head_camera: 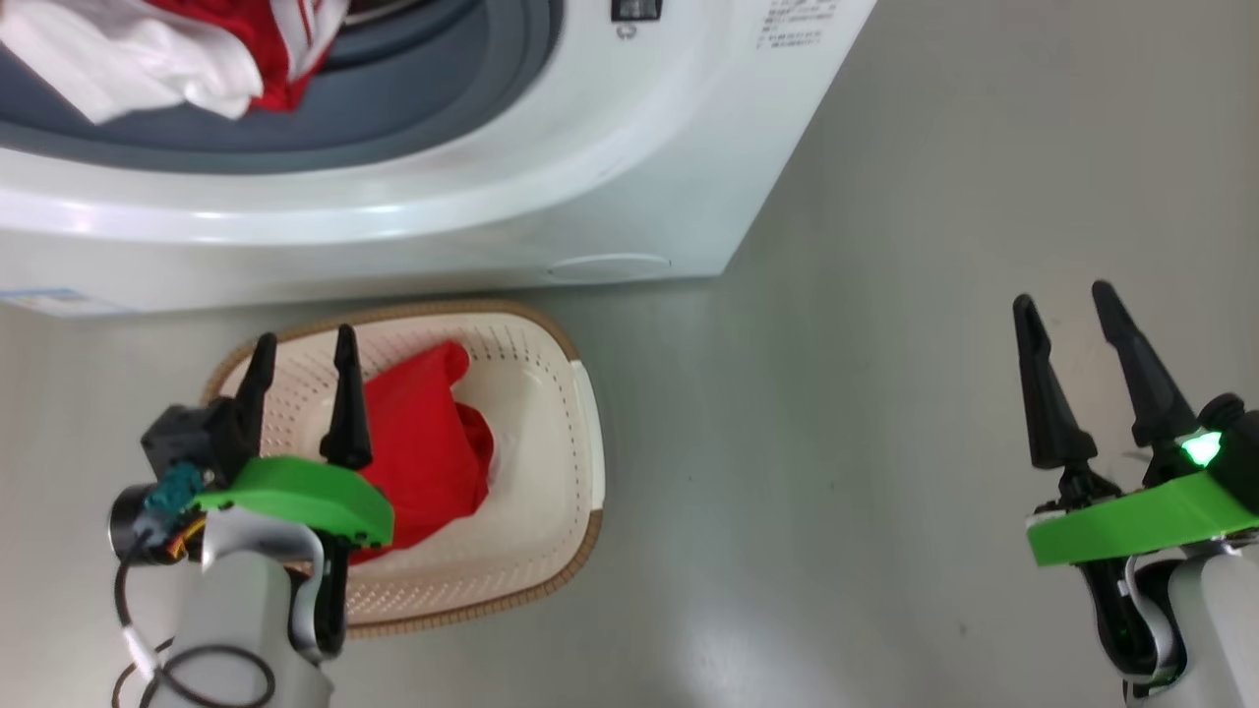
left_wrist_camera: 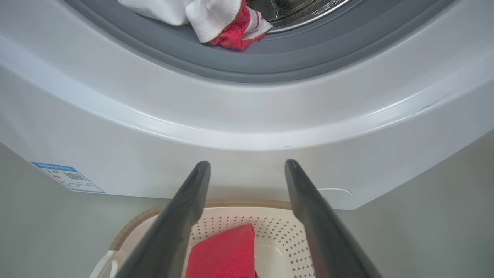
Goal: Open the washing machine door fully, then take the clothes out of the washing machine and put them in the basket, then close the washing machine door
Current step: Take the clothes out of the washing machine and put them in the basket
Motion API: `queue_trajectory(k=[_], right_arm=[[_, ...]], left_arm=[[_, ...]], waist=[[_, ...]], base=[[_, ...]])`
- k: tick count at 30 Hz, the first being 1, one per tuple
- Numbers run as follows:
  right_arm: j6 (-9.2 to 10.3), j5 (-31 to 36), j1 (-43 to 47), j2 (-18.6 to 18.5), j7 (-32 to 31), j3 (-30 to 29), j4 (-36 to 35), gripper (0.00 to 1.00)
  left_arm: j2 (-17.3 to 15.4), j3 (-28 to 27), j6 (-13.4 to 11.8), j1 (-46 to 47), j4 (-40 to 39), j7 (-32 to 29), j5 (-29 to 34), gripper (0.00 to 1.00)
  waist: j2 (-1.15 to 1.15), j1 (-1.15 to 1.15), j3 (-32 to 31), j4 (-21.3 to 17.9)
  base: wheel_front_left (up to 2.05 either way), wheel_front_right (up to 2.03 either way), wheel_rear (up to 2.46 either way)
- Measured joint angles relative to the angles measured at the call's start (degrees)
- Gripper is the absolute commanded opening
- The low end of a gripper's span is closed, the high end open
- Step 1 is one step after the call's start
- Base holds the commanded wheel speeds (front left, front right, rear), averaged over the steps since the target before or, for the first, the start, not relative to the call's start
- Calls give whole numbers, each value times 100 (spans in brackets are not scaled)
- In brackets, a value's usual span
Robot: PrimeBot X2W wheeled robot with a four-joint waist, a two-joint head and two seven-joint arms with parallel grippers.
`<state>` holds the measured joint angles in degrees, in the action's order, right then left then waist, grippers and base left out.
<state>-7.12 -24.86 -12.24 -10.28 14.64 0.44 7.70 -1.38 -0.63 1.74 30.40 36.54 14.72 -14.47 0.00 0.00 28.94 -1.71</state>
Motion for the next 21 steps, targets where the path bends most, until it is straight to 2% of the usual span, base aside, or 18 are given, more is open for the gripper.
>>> queue_trajectory(k=[10, 21], right_arm=[[0, 23, 367, 59, 0, 14, 125, 100], [0, 33, 922, 123, -1, 12, 211, 100]], left_arm=[[-7, -89, 185, -845, -1151, 0, 293, 100], [-20, -156, 235, -1960, -2186, 0, 385, 100]], waist=[[0, 0, -724, 53], [0, 0, -1458, 72]], base=[[0, 0, 0], [0, 0, 0]])
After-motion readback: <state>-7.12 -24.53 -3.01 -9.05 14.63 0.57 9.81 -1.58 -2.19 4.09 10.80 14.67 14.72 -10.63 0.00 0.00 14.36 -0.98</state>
